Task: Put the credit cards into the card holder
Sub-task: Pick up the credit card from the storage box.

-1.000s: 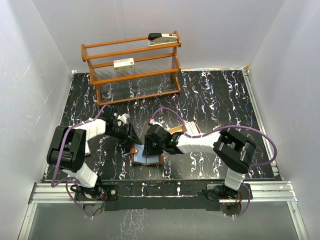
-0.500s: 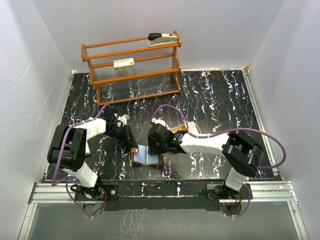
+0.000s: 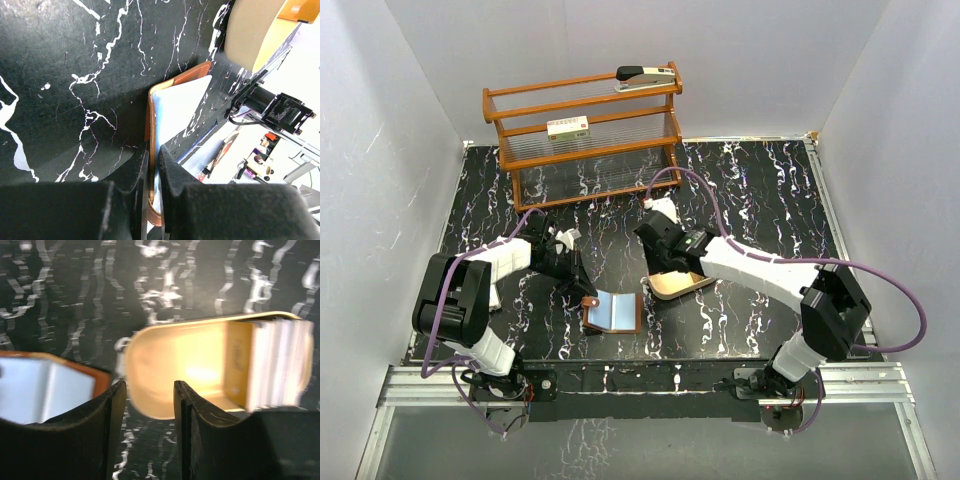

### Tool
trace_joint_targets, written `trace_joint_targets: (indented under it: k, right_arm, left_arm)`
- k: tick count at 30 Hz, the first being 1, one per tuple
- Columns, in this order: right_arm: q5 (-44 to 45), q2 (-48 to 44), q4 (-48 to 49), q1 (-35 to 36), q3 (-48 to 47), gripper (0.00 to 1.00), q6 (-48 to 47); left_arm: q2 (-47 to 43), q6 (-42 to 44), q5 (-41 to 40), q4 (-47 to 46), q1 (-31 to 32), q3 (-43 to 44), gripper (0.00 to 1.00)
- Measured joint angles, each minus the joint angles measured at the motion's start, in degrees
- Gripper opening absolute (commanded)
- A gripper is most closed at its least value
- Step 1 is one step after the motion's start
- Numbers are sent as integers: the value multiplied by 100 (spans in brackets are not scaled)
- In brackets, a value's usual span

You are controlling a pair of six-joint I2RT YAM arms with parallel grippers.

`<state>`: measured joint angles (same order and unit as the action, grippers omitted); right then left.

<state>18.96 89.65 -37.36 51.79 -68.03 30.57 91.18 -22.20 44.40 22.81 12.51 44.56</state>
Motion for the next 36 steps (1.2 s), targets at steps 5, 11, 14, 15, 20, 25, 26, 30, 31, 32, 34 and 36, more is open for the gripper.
trace_joint_targets:
  k: [5,11,14,15,20,25,26,30,31,32,34,36]
  right_arm:
    - [527,0,-608,-492,-52,51,-258]
    - [1056,24,-929,-960,-52,53,-562]
    - [1189,136,-944,-1104,-52,55,-678]
    - [1204,190,-944,-1130,-52,56,-715]
    - [1174,490,-940,-1158,-52,60,-866]
    - [1152,710,-929,-1176,-87,61,-949]
    - [1154,767,-927,-1178,-105,61,-955]
    - [1224,874,-938,-1178,-109,61,-968]
    - [1266,883,-938,-1178,-109,61,-968]
    - [1298,890,-942,-1178,-109,60,-966]
    - [1355,909,-953,-1178,-116,59,-960]
    - [1384,933,-977,-1174,-149,58,-951]
  left_arm:
    - [0,15,42,-2,9,-52,2]
    - [0,35,107,-9,50,-52,2]
    - [0,39,120,-7,81,-52,2]
    - [0,42,122,-9,85,-52,2]
    - [-24,59,131,-9,111,-55,2]
    - [-96,59,149,-11,138,-55,3]
    - [-96,59,149,-11,144,-55,3]
    - [-96,63,149,-9,151,-55,3]
    - [-96,63,149,-7,151,-55,3]
    - [-96,63,149,-9,151,-55,3]
    - [-96,66,149,-11,151,-55,3]
    - [-96,63,151,-11,153,-55,3]
